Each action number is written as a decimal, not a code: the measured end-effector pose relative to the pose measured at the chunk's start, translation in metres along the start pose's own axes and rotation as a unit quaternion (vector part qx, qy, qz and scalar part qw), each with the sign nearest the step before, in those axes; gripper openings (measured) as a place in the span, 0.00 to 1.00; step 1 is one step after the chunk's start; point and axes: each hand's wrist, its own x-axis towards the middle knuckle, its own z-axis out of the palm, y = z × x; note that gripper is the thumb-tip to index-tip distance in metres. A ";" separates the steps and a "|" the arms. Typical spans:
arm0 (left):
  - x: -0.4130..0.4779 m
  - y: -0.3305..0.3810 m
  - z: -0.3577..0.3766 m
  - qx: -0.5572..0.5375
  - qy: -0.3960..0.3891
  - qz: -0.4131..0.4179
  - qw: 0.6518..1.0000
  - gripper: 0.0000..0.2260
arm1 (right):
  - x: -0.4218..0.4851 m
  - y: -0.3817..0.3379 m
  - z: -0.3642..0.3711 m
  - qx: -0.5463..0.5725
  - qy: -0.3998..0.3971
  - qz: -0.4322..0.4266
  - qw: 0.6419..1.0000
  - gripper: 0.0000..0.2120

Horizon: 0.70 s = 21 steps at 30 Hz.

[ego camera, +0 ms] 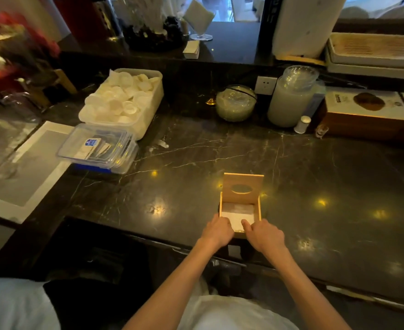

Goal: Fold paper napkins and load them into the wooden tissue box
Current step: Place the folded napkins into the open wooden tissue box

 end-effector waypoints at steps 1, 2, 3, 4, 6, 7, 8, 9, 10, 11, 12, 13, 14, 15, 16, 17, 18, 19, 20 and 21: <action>-0.004 0.001 0.001 -0.015 0.006 -0.004 1.000 0.17 | -0.003 0.000 0.001 0.006 0.007 0.002 1.000 0.33; -0.007 0.003 0.002 -0.030 0.011 -0.007 0.999 0.17 | -0.005 -0.001 0.001 0.010 0.014 0.002 1.000 0.33; -0.009 0.003 0.003 -0.042 0.010 -0.011 0.999 0.18 | -0.008 -0.001 0.001 0.014 0.021 0.002 1.000 0.32; -0.013 0.004 0.002 -0.052 0.004 -0.013 0.999 0.19 | -0.010 -0.001 0.002 0.020 0.029 0.001 0.999 0.32; -0.018 0.003 0.003 -0.056 -0.017 -0.016 0.998 0.21 | -0.012 0.000 0.002 0.031 0.041 -0.001 0.999 0.32; -0.019 0.003 0.006 -0.041 -0.024 -0.015 0.999 0.22 | -0.013 0.000 0.002 0.034 0.047 -0.003 0.998 0.32; -0.021 0.002 0.010 -0.024 -0.020 -0.015 0.999 0.24 | -0.014 0.000 0.002 0.034 0.054 -0.004 0.998 0.32; -0.021 0.000 0.014 -0.015 -0.006 -0.022 1.000 0.26 | -0.016 0.000 0.003 0.033 0.060 -0.005 0.998 0.32; -0.020 -0.003 0.019 -0.016 0.012 -0.030 0.999 0.27 | -0.018 0.000 0.004 0.032 0.065 -0.005 0.997 0.32; -0.020 -0.005 0.022 -0.024 0.026 -0.034 0.999 0.28 | -0.020 0.000 0.005 0.032 0.067 -0.005 0.997 0.32; -0.020 -0.006 0.025 -0.030 0.036 -0.031 0.998 0.28 | -0.021 0.000 0.006 0.037 0.065 -0.005 0.997 0.32; -0.020 -0.007 0.027 -0.032 0.037 -0.031 0.998 0.28 | -0.023 0.000 0.006 0.043 0.062 -0.005 0.997 0.31; -0.021 -0.007 0.027 -0.027 0.036 -0.030 0.999 0.28 | -0.025 -0.001 0.007 0.050 0.057 -0.002 0.997 0.31; -0.022 -0.007 0.028 -0.023 0.032 -0.033 0.999 0.28 | -0.028 -0.002 0.007 0.059 0.048 0.000 0.997 0.30; -0.022 -0.008 0.031 -0.019 0.031 -0.036 0.999 0.27 | -0.030 -0.001 0.008 0.068 0.036 -0.001 0.997 0.29; -0.022 -0.008 0.032 -0.021 0.031 -0.038 0.999 0.27 | -0.031 0.000 0.009 0.077 0.027 -0.011 0.997 0.27; -0.020 -0.008 0.033 -0.028 0.035 -0.035 0.998 0.27 | -0.031 0.001 0.009 0.088 0.017 -0.025 0.996 0.25; -0.019 -0.009 0.032 -0.038 0.036 -0.033 0.998 0.27 | -0.030 0.003 0.008 0.099 0.011 -0.040 0.994 0.23; -0.018 -0.010 0.032 -0.048 0.038 -0.027 0.998 0.27 | -0.029 0.005 0.007 0.114 0.010 -0.050 0.992 0.22; -0.017 -0.011 0.032 -0.054 0.038 -0.019 0.998 0.27 | -0.029 0.007 0.006 0.133 0.012 -0.055 0.990 0.22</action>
